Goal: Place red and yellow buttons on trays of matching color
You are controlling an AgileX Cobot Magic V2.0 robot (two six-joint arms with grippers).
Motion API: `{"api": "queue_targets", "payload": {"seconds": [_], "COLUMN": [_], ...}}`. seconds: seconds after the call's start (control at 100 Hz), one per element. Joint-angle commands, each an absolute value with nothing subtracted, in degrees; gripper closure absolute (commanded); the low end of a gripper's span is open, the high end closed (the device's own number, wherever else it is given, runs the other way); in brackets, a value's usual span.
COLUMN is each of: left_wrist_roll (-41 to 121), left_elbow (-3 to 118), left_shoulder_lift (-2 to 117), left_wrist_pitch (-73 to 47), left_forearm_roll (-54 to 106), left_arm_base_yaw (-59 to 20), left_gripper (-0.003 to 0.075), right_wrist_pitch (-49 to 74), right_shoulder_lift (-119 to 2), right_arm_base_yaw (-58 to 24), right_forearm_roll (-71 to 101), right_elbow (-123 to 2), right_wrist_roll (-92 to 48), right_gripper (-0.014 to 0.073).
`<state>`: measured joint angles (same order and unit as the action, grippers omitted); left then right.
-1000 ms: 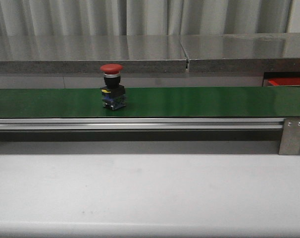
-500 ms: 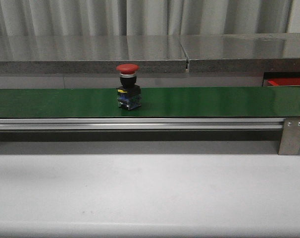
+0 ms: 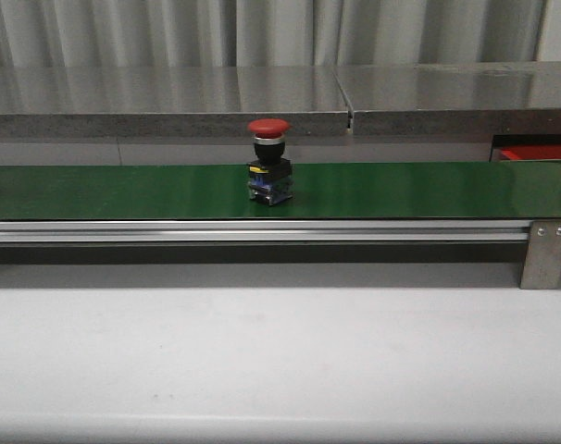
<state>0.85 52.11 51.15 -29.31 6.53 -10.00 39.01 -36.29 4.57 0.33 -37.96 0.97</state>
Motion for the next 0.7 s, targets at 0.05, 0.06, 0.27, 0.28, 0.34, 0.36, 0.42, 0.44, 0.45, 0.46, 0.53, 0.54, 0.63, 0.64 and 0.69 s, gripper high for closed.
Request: {"api": "queue_targets", "payload": {"seconds": [0.05, 0.06, 0.27, 0.28, 0.34, 0.36, 0.42, 0.44, 0.45, 0.46, 0.53, 0.54, 0.63, 0.64, 0.69], "left_wrist_roll": [0.0, 0.0, 0.0, 0.0, 0.0, 0.0, 0.0, 0.0, 0.0, 0.0, 0.0, 0.0, 0.0, 0.0, 0.0], "left_elbow": [48.53, 48.29, 41.66, 41.47, 39.79, 39.46, 38.23, 37.91, 37.81, 37.64, 37.09, 37.09, 37.05, 37.05, 37.05], "left_shoulder_lift": [43.1, 42.75, 33.72, 33.2, 31.27, 30.62, 29.01, 28.56, 28.43, 28.32, 27.63, 27.65, 27.6, 27.6, 27.51], "left_wrist_pitch": [-24.43, -24.43, -25.17, -25.13, -25.48, -25.48, -25.61, -25.71, -25.7, -25.7, -25.97, -25.98, -25.98, -25.98, -25.98], "left_forearm_roll": [6.85, 6.85, 8.35, 8.35, 8.35, 8.35, 8.35, 8.35, 8.35, 8.35, 8.35, 8.35, 8.35, 8.35, 8.35], "left_arm_base_yaw": [-10.54, -10.54, -10.54, -10.54, -10.54, -10.54, -10.54, -10.54, -10.54, -10.54, -10.54, -10.54, -10.54, -10.54, -10.54], "left_gripper": [0.0741, 0.0741, 0.0741, 0.0741, 0.0741, 0.0741, 0.0741, 0.0741, 0.0741, 0.0741, 0.0741, 0.0741, 0.0741, 0.0741, 0.0741], "right_wrist_pitch": [35.08, 35.08, 35.12, 35.12, 35.12, 35.12, 35.12, 35.12, 35.12, 35.12, 35.12, 35.12, 35.12, 35.12, 35.12], "right_shoulder_lift": [-36.13, -36.13, -36.13, -36.13, -36.13, -36.13, -36.13, -36.13, -36.13, -36.13, -36.13, -36.13, -36.13, -36.13, -36.13], "right_arm_base_yaw": [4.58, 4.58, 4.58, 4.58, 4.58, 4.58, 4.58, 4.58, 4.58, 4.58, 4.58, 4.58, 4.58, 4.58, 4.58], "right_forearm_roll": [-0.34, -0.34, -0.34, -0.34, -0.34, -0.34, -0.34, -0.34, -0.34, -0.34, -0.34, -0.34, -0.34, -0.34, -0.34], "right_elbow": [-39.4, -39.4, -39.4, -39.4, -39.4, -39.4, -39.4, -39.4, -39.4, -39.4, -39.4, -39.4, -39.4, -39.4, -39.4], "right_wrist_roll": [0.81, 0.81, 0.81, 0.81, 0.81, 0.81, 0.81, 0.81, 0.81, 0.81, 0.81, 0.81, 0.81, 0.81, 0.81], "right_gripper": [0.066, 0.066, 0.066, 0.066, 0.066, 0.066, 0.066, 0.066, 0.066, 0.066, 0.066, 0.066, 0.066, 0.066, 0.066]}}
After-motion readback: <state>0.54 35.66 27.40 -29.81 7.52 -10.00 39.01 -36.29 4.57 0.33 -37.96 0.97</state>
